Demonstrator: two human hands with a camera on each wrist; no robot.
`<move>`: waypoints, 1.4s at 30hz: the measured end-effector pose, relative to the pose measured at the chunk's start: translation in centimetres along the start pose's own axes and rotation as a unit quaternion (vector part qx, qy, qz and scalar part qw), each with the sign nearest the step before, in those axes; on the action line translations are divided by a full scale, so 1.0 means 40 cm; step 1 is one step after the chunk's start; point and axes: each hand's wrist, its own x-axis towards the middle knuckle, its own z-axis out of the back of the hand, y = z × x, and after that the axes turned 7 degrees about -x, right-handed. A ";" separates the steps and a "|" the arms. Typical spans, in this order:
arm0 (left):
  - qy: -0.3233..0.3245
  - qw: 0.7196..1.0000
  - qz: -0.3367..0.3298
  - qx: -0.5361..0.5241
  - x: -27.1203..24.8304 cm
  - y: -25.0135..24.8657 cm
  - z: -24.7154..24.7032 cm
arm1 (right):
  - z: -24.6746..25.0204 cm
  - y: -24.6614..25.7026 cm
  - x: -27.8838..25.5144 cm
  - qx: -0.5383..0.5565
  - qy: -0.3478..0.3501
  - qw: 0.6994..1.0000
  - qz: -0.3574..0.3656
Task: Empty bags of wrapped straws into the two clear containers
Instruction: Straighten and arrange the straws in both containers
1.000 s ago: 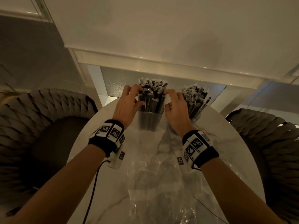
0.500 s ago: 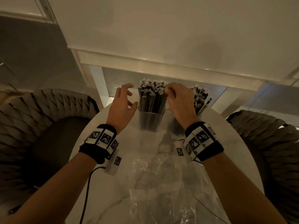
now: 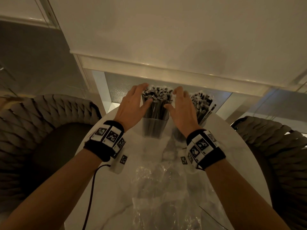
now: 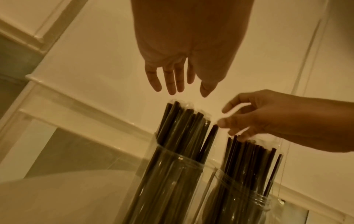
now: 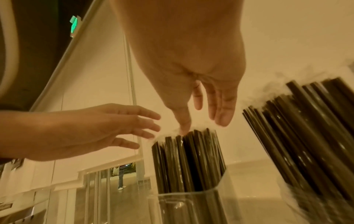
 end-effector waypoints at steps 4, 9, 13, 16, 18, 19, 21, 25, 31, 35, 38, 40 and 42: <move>0.156 0.976 0.004 0.151 0.053 -0.034 -0.027 | -0.021 0.011 0.025 -0.116 0.079 0.986 0.096; 0.260 0.939 0.044 0.220 0.067 -0.018 -0.049 | -0.045 -0.010 0.036 -0.125 0.190 0.970 0.089; 0.257 0.937 0.034 0.232 0.066 -0.011 -0.056 | -0.036 -0.013 0.040 -0.119 0.207 0.967 0.086; 0.233 0.949 0.038 0.206 0.065 -0.027 -0.043 | -0.004 -0.001 0.034 -0.104 0.194 0.972 0.087; 0.184 0.968 0.027 0.166 0.057 -0.053 -0.022 | 0.038 0.009 0.017 -0.066 0.144 0.982 0.099; 0.159 0.977 0.017 0.145 0.049 -0.070 -0.009 | 0.065 0.014 0.003 -0.045 0.116 0.986 0.107; 0.106 0.990 -0.029 0.088 0.024 -0.108 0.018 | 0.126 0.021 -0.037 -0.002 0.052 0.991 0.124; 0.090 0.989 -0.110 -0.036 -0.082 -0.174 0.022 | 0.191 -0.006 -0.182 0.060 0.051 0.990 0.120; 0.350 0.932 0.048 0.087 -0.295 -0.102 -0.076 | 0.029 -0.121 -0.477 -0.068 0.403 0.910 -0.067; 0.434 0.882 0.130 0.133 -0.396 -0.093 -0.116 | -0.061 -0.120 -0.567 -0.041 0.341 0.929 -0.137; 0.470 0.858 0.153 0.142 -0.455 -0.120 -0.138 | -0.034 -0.095 -0.552 0.082 0.205 0.958 -0.183; 0.439 0.871 0.173 0.135 -0.478 -0.140 -0.150 | 0.026 -0.065 -0.530 0.139 0.164 0.962 -0.167; 0.358 0.905 0.205 0.103 -0.482 -0.139 -0.158 | 0.085 -0.034 -0.514 0.195 0.131 0.964 -0.123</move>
